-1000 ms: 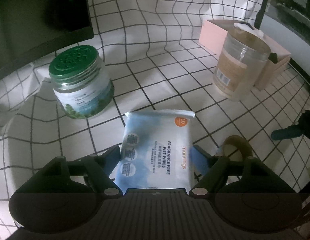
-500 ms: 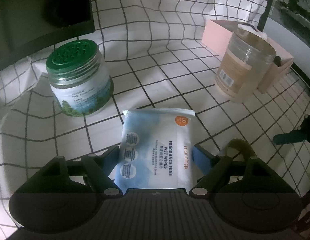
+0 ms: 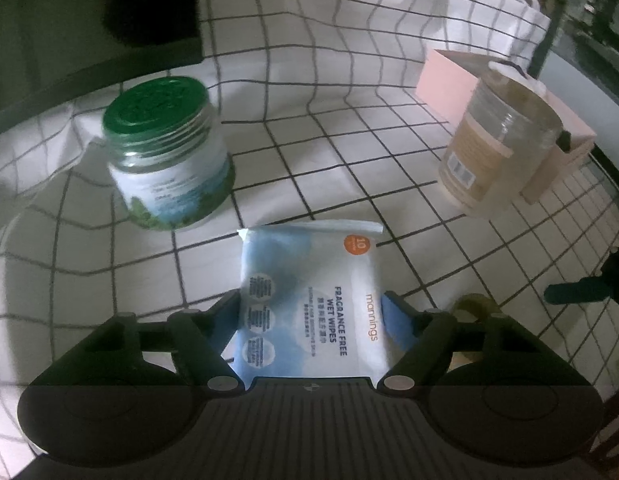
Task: Organize soft objects
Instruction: 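Grasp the brown ring with the right gripper while the left holds the packet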
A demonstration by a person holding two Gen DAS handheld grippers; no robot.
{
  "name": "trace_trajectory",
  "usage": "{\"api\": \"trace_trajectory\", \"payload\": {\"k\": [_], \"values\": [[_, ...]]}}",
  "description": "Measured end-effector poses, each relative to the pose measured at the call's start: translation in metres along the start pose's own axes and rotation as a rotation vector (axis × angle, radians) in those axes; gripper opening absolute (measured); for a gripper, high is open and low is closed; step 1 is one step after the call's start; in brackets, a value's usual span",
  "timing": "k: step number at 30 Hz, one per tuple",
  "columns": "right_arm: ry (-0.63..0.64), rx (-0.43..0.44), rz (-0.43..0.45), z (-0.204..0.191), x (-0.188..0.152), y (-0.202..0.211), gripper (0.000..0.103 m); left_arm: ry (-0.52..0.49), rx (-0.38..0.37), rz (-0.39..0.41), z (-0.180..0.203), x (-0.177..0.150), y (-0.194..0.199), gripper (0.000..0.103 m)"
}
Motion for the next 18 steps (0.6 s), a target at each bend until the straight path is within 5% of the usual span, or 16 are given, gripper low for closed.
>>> {"api": "trace_trajectory", "payload": {"k": [9, 18], "values": [[0.077, 0.063, 0.039, -0.022, 0.023, -0.004, 0.07, 0.025, 0.075, 0.002, -0.006, -0.008, 0.031, 0.079], [0.155, 0.079, 0.032, -0.043, 0.032, -0.014, 0.059, 0.073, 0.117, 0.008, -0.011, -0.018, 0.052, 0.079]]}}
Point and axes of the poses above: each gripper's, at about its wrist camera, not at the fingertips, and y roughly against the way its jaws point, z to its right, x to its top, the point moved 9 cm from there along -y, roughly the way its jaws point, and after that the axes turned 12 degrees about -y, right-handed, at the moved point
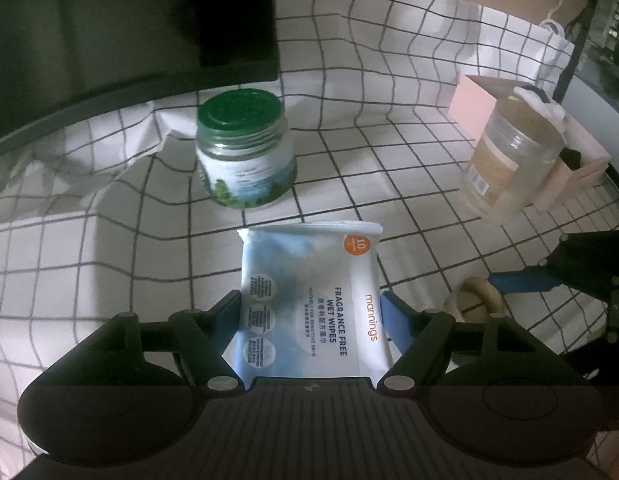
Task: Organize soft objects
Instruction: 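Grasp the brown ring with the right gripper while the left holds the packet, then carry the packet and ring over the pink box and open both grippers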
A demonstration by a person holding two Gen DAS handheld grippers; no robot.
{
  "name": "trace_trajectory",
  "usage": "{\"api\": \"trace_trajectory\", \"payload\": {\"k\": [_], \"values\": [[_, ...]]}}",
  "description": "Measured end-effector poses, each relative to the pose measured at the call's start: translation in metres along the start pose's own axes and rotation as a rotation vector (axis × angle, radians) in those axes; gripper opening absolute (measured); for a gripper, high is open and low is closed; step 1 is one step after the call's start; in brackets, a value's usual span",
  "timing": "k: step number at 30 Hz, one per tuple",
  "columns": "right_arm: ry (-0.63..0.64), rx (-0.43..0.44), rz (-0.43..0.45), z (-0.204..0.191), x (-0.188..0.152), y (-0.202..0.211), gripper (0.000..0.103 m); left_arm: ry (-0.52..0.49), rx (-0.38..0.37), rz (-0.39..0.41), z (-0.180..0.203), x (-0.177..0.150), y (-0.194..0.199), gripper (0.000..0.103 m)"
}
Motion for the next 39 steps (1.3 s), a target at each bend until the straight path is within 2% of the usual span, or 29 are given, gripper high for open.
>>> {"api": "trace_trajectory", "payload": {"k": [5, 11, 14, 20, 26, 29, 32, 35, 39], "values": [[0.017, 0.007, -0.01, -0.001, 0.001, -0.001, 0.044, 0.013, 0.007, -0.005, -0.003, -0.006, 0.003, 0.079], [0.034, 0.011, 0.0, -0.003, 0.004, 0.003, 0.044, 0.021, 0.018, 0.007, -0.004, -0.003, 0.01, 0.079], [0.035, 0.02, 0.035, -0.003, 0.016, 0.014, 0.043, 0.034, 0.039, 0.036, -0.011, 0.007, 0.02, 0.079], [0.049, 0.01, 0.194, 0.008, 0.073, 0.059, 0.043, 0.026, 0.098, 0.154, -0.026, 0.061, 0.052, 0.079], [0.034, -0.071, 0.379, 0.048, 0.134, 0.115, 0.043, 0.039, 0.112, 0.289, -0.026, 0.138, 0.074, 0.079], [0.009, -0.139, 0.441, 0.084, 0.146, 0.14, 0.043, 0.051, 0.079, 0.333, -0.012, 0.175, 0.071, 0.079], [-0.035, -0.217, 0.478, 0.129, 0.145, 0.161, 0.043, 0.071, 0.01, 0.353, 0.012, 0.21, 0.057, 0.079], [-0.101, -0.298, 0.492, 0.179, 0.133, 0.174, 0.043, 0.098, -0.085, 0.352, 0.049, 0.238, 0.033, 0.079], [-0.192, -0.38, 0.453, 0.238, 0.102, 0.174, 0.043, 0.112, -0.197, 0.312, 0.114, 0.265, -0.012, 0.079]]}}
Point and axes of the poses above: each gripper's, at about its wrist camera, not at the fingertips, and y roughly against the way its jaws point, z to its right, x to its top, the point moved 9 cm from there along -y, roughly the way its jaws point, and after that the axes turned 12 degrees about -y, right-handed, at the moved point
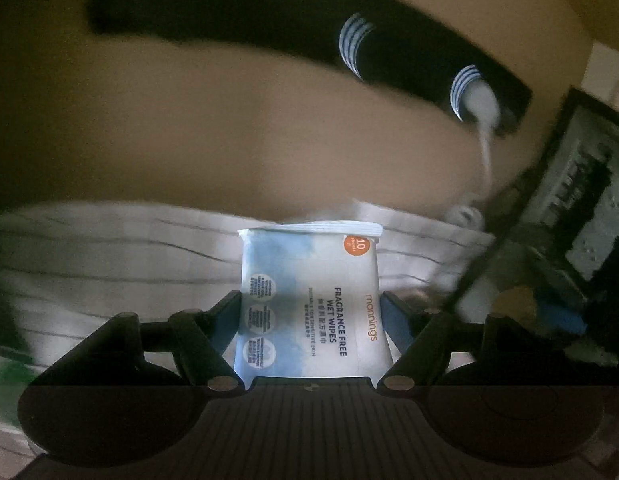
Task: Organize soft objects
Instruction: 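Carry the packet and ring over the pink box and open both grippers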
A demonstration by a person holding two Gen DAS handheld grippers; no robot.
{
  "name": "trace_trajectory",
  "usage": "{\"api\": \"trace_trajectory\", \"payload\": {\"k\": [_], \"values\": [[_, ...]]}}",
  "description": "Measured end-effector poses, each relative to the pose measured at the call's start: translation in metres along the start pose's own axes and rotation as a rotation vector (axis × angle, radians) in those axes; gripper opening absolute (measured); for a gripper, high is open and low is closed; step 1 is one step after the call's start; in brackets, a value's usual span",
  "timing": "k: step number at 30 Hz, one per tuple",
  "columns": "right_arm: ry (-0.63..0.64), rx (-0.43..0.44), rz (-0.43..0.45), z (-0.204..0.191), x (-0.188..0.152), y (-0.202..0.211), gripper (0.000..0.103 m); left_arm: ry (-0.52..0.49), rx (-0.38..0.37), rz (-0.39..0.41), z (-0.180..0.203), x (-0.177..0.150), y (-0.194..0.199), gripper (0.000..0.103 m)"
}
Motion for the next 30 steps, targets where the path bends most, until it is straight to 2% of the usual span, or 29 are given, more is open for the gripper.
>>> {"api": "trace_trajectory", "payload": {"k": [6, 10, 13, 17, 23, 24, 26, 30], "values": [[-0.064, -0.045, -0.102, 0.05, -0.052, -0.025, 0.043, 0.039, -0.077, -0.118, 0.065, -0.019, -0.088, 0.079], [-0.093, -0.042, -0.152, 0.058, -0.077, -0.045, 0.043, 0.062, -0.085, -0.174, 0.084, -0.036, -0.116, 0.079], [-0.116, -0.04, -0.181, 0.063, -0.092, -0.062, 0.043, 0.019, -0.07, -0.213, 0.094, -0.047, -0.131, 0.08], [-0.129, -0.03, -0.2, 0.066, -0.102, -0.074, 0.044, -0.063, -0.019, -0.204, 0.098, -0.051, -0.136, 0.08], [-0.119, 0.012, -0.242, 0.055, -0.108, -0.086, 0.044, -0.097, -0.013, -0.209, 0.099, -0.049, -0.135, 0.08], [-0.113, 0.011, -0.243, 0.054, -0.109, -0.086, 0.047, -0.098, -0.011, -0.209, 0.098, -0.049, -0.135, 0.08], [-0.104, 0.002, -0.235, 0.053, -0.109, -0.083, 0.052, -0.081, -0.02, -0.204, 0.096, -0.048, -0.133, 0.08], [-0.131, -0.01, -0.232, 0.057, -0.108, -0.073, 0.058, 0.022, -0.074, -0.091, 0.089, -0.033, -0.118, 0.079]]}}
Point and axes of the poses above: each gripper's, at about its wrist camera, not at the fingertips, and y roughly against the way its jaws point, z to its right, x to its top, the point moved 9 cm from there along -y, roughly the way its jaws point, and after that the axes turned 12 degrees about -y, right-handed, at the moved point
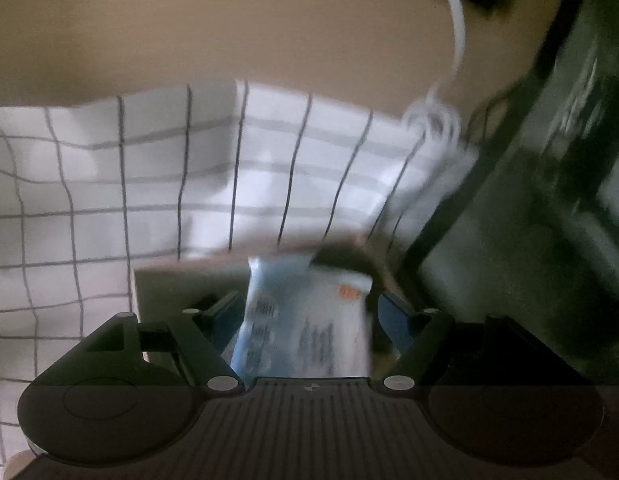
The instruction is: Organize soft objects
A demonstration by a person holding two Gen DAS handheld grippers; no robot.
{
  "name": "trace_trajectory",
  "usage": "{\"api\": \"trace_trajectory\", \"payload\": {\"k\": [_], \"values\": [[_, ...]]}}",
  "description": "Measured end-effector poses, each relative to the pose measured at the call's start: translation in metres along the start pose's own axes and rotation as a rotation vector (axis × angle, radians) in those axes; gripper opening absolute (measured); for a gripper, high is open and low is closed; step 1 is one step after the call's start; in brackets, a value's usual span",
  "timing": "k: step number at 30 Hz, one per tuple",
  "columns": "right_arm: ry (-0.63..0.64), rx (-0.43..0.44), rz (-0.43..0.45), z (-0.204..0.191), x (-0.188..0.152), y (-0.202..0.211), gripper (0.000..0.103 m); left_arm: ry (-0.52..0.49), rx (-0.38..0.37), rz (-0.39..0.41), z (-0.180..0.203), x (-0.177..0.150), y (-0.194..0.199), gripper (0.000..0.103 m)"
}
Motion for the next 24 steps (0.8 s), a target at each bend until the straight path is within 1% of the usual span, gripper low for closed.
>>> {"api": "trace_trajectory", "payload": {"k": [2, 5, 10, 13, 16, 19, 21, 24], "values": [[-0.021, -0.007, 0.004, 0.002, -0.001, 0.005, 0.06, 0.017, -0.018, 0.02, -0.001, 0.006, 0.008, 0.079], [-0.038, -0.014, 0.002, 0.001, -0.004, 0.014, 0.06, 0.008, -0.025, 0.036, 0.0, 0.008, 0.02, 0.079], [-0.044, -0.028, 0.014, -0.008, -0.01, 0.031, 0.061, -0.023, -0.029, 0.062, 0.003, 0.0, 0.053, 0.079], [-0.061, -0.038, 0.024, -0.014, -0.012, 0.039, 0.061, -0.064, -0.008, 0.095, 0.001, -0.009, 0.08, 0.079], [-0.076, -0.041, 0.032, -0.025, -0.017, 0.05, 0.063, -0.109, 0.025, 0.134, -0.005, -0.022, 0.11, 0.079], [-0.073, -0.041, 0.035, -0.037, -0.025, 0.062, 0.064, -0.133, 0.044, 0.178, -0.012, -0.037, 0.14, 0.079], [-0.06, -0.038, 0.034, -0.045, -0.034, 0.07, 0.07, -0.138, 0.07, 0.204, -0.019, -0.054, 0.16, 0.079], [-0.03, -0.002, -0.001, -0.057, -0.052, 0.076, 0.07, -0.134, 0.126, 0.241, -0.029, -0.088, 0.186, 0.079]]}}
Point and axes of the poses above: each gripper's, at about its wrist camera, not at the fingertips, and y roughly against the way its jaws point, z to its right, x to its top, the point moved 9 cm from there along -y, roughly the way its jaws point, and after that the axes turned 12 degrees about -y, right-handed, at the moved point
